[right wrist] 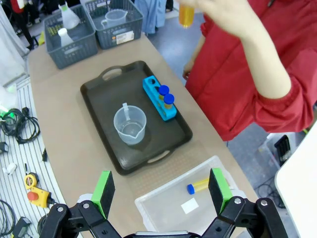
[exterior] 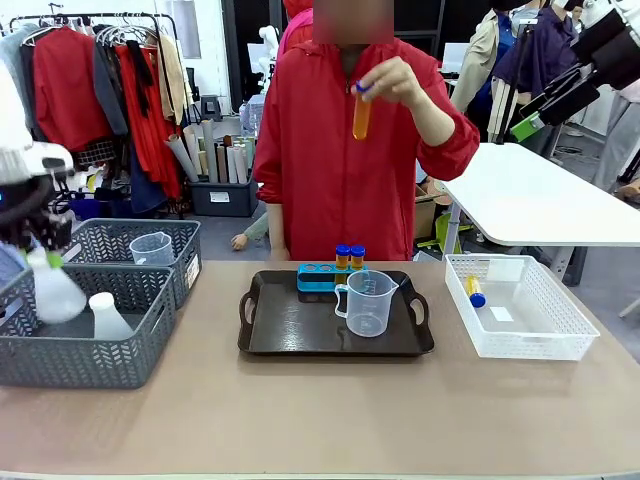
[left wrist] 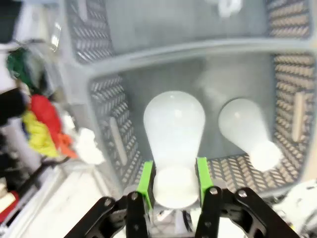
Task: Prepare the laboratory tools.
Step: Pick up one Small flask and place it on the Handle tray.
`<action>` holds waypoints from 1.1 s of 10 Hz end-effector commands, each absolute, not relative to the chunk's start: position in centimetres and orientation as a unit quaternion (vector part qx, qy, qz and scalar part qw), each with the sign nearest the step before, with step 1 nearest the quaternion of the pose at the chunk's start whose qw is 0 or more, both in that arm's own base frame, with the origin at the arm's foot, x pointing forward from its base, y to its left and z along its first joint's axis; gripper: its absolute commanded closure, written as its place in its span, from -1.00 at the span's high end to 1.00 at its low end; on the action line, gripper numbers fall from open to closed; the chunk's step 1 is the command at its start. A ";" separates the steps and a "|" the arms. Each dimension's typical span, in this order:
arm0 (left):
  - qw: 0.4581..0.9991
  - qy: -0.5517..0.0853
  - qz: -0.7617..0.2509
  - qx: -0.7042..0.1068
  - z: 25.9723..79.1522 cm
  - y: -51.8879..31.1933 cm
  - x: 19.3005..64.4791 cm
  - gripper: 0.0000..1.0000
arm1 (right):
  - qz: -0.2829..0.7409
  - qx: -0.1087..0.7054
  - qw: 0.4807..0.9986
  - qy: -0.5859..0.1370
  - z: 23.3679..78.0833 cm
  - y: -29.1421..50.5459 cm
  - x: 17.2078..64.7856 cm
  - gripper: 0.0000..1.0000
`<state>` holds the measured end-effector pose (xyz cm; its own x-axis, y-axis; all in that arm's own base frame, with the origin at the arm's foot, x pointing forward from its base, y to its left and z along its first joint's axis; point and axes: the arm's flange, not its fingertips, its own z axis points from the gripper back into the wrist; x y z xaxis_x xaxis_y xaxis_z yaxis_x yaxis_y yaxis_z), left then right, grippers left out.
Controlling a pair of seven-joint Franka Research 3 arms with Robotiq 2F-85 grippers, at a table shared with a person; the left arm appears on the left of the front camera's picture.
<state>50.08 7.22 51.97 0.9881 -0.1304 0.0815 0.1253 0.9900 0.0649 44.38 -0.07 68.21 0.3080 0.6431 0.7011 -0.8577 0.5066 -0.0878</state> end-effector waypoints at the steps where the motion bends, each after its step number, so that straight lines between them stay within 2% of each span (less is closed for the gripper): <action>1: 0.991 -0.069 -0.098 0.051 58.2 6.8 50.3 -1.00 | 0.474 0.158 0.791 -0.352 68.4 -0.1 44.4 1.00; 4: 0.974 -0.122 -0.170 0.081 69.9 2.7 50.4 -1.00 | 0.474 0.158 0.791 -0.352 68.4 -0.1 44.4 1.00; 7: 0.949 -0.170 -0.249 0.088 79.1 -2.2 49.6 -1.00 | 0.474 0.158 0.791 -0.352 68.4 -0.1 44.4 1.00; 11: 0.935 -0.194 -0.281 0.096 86.9 -4.8 48.9 -1.00 | 0.474 0.158 0.791 -0.352 68.4 -0.1 44.4 1.00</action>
<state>47.95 -4.80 84.59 0.7740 -0.5383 0.3334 0.4651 0.8407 0.2775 44.38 -0.05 68.23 0.3076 0.6434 0.7010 -0.8578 0.5063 -0.0883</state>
